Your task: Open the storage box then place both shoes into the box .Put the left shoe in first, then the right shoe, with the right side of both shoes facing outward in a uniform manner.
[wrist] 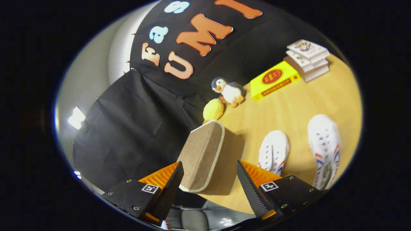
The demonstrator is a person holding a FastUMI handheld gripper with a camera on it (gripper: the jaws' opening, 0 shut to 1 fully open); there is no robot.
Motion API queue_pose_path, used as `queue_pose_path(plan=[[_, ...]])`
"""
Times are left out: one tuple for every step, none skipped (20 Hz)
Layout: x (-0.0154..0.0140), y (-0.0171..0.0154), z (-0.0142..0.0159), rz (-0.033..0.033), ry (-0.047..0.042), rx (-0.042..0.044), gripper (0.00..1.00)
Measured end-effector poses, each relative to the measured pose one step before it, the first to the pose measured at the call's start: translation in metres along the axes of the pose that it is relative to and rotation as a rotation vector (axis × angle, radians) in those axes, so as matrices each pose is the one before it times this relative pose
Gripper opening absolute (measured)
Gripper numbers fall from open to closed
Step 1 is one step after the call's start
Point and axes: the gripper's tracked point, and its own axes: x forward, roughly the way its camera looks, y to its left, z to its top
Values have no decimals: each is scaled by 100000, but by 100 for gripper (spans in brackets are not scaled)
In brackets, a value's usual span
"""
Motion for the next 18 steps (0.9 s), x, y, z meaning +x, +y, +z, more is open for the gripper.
queue_pose_path(plan=[[903, 195, -698, 3293, 2678, 3936, 98], [782, -45, -587, 2138, 2344, 2449, 98], [738, -93, -568, 1172, 2643, 1129, 98], [651, -332, -577, -93, 3028, 511, 98], [699, -173, -432, 440, 2343, 283, 98], [657, -36, -235, 1103, 1747, 743, 98], [577, 251, -94, 2084, 741, 1213, 98], [654, 279, 130, 2646, 320, 1564, 98], [615, 143, 46, 2052, 523, 1268, 98], [649, -395, -7, -25, 931, 1056, 98], [569, -281, -225, 291, 1325, 572, 98], [469, -235, -224, 363, 1838, 1009, 98], [435, 105, -444, 1049, 2293, 1252, 98], [331, 171, -340, 1502, 1882, 1350, 98], [204, 310, -331, 1649, 1573, 1275, 98], [267, 285, -291, 1727, 1214, 1015, 98], [165, 212, -182, 811, 645, 1037, 98], [53, -24, -46, 698, 377, 785, 98]])
